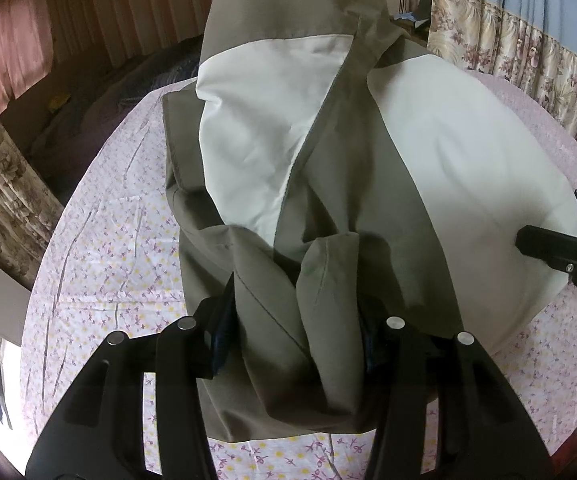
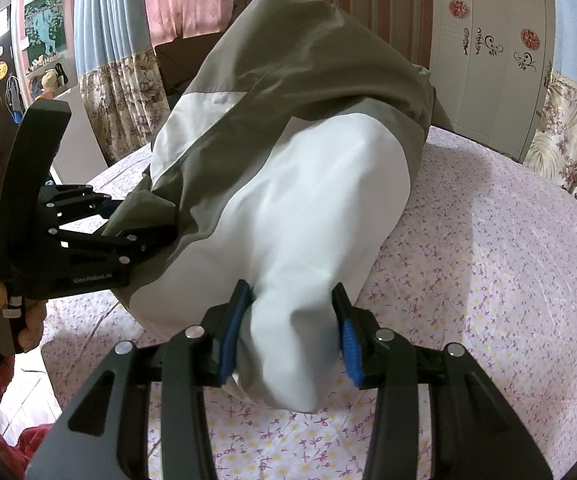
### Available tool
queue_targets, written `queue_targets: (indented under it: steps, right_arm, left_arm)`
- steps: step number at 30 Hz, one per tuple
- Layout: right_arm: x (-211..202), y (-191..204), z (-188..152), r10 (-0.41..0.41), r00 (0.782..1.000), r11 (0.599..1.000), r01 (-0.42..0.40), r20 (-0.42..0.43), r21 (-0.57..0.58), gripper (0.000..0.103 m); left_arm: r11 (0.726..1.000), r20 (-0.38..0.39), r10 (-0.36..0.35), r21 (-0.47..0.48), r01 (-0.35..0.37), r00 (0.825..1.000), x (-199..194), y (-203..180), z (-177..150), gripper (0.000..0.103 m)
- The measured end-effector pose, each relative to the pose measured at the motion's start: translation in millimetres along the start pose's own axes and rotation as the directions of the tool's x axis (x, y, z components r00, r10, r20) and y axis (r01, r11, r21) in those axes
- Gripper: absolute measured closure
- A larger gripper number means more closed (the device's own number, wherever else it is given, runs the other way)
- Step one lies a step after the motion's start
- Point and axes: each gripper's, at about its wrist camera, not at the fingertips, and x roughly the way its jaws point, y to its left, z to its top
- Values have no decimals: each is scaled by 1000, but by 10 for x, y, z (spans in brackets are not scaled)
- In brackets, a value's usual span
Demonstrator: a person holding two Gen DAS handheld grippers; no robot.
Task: Fold large clothes
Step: 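Press the folded jacket bundle flat with both grippers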
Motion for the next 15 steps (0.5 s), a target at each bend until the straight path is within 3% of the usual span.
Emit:
queue_targets:
  steps: [15]
  right_arm:
    - [-3, 19, 0, -11, 1000, 1000, 11, -3, -13, 61]
  left_arm:
    - [999, 5, 24, 23, -24, 1000, -15, -37, -12, 55]
